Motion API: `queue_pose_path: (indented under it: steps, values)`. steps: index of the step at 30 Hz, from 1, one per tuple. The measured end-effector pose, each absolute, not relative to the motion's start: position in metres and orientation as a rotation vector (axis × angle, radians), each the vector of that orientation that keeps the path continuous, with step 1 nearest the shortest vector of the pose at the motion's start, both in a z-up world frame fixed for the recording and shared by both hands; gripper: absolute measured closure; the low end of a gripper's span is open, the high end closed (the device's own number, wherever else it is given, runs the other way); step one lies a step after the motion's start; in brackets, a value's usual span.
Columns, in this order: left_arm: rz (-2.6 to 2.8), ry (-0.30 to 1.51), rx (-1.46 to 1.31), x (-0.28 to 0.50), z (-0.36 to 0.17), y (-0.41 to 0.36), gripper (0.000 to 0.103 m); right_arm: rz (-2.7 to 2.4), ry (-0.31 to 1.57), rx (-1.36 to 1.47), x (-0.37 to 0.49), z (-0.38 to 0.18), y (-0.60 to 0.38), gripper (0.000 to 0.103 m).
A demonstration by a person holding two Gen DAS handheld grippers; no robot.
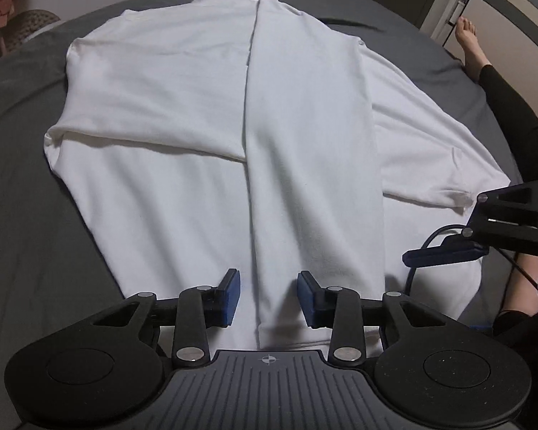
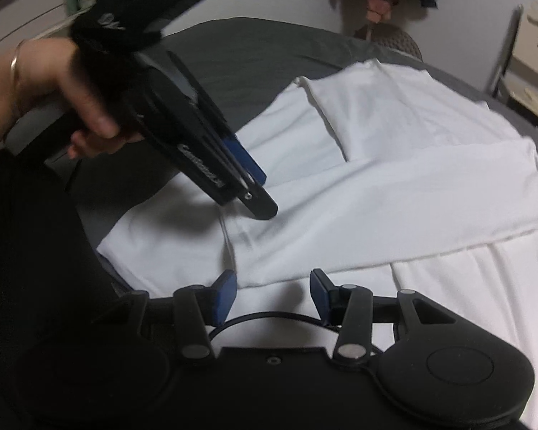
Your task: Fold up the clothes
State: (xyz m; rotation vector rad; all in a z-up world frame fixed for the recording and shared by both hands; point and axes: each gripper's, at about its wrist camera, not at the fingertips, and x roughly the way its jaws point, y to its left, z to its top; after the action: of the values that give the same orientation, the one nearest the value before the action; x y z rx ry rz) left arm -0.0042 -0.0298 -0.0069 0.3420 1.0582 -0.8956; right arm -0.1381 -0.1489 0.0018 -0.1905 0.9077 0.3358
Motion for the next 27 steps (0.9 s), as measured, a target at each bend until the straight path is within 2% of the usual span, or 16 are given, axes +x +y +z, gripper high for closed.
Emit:
queue_pose_path:
  steps: [3,4,5,15,19,27]
  values:
    - [-0.899,1.065,0.355,-0.007,-0.006,-0.027,0.083,0.343,0.901,-0.224,-0.137,0.0,-0.142,0.059]
    - [-0.903,1.067,0.36,-0.009,-0.005,-0.027,0.096,0.344,0.9,-0.227,-0.137,-0.002,-0.141,0.059]
    - [-0.908,1.068,0.369,-0.01,-0.006,-0.029,0.102,0.344,0.899,-0.228,-0.136,-0.002,-0.14,0.059]
    - [-0.831,1.045,0.448,-0.01,0.0,-0.029,0.102,0.366,0.899,-0.255,-0.133,-0.012,-0.126,0.058]
    - [-0.807,1.056,0.459,-0.005,-0.003,-0.026,0.102,0.403,0.913,-0.266,-0.133,-0.019,-0.119,0.047]
    - [-0.77,1.01,0.385,0.001,0.004,-0.021,0.101,0.353,0.862,-0.278,-0.15,0.002,-0.138,0.047]
